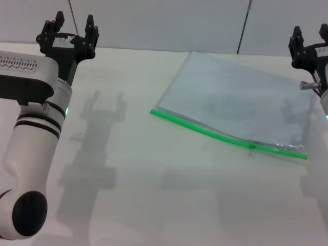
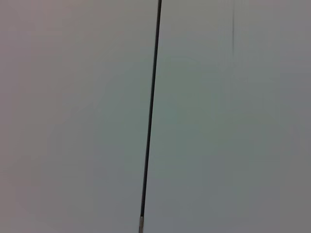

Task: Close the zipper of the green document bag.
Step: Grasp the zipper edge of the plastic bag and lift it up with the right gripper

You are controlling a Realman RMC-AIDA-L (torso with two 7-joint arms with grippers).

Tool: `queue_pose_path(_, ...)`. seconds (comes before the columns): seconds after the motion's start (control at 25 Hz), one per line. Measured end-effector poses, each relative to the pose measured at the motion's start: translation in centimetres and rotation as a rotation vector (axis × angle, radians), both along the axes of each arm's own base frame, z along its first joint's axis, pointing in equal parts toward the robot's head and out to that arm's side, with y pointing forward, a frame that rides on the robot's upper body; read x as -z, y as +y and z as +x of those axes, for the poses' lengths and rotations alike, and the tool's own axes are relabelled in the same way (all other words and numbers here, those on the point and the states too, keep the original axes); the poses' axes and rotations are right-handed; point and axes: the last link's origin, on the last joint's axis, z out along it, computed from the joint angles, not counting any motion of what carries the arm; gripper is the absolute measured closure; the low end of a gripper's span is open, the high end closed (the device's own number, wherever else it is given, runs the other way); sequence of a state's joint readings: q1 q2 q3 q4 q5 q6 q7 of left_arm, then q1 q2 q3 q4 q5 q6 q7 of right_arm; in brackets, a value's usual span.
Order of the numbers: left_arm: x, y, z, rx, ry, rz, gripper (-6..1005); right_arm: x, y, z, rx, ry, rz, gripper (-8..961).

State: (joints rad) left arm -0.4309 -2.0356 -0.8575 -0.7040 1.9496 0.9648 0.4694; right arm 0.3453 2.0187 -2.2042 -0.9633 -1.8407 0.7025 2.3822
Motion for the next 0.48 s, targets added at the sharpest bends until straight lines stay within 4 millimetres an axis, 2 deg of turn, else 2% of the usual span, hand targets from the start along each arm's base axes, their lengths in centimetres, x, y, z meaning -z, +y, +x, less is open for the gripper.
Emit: queue_pose_path(0.48, 0.00, 0.11, 0.18, 0.005, 0.000, 0.000, 364, 0.07, 0.16, 0.07, 0.016, 0.015, -0.003, 409)
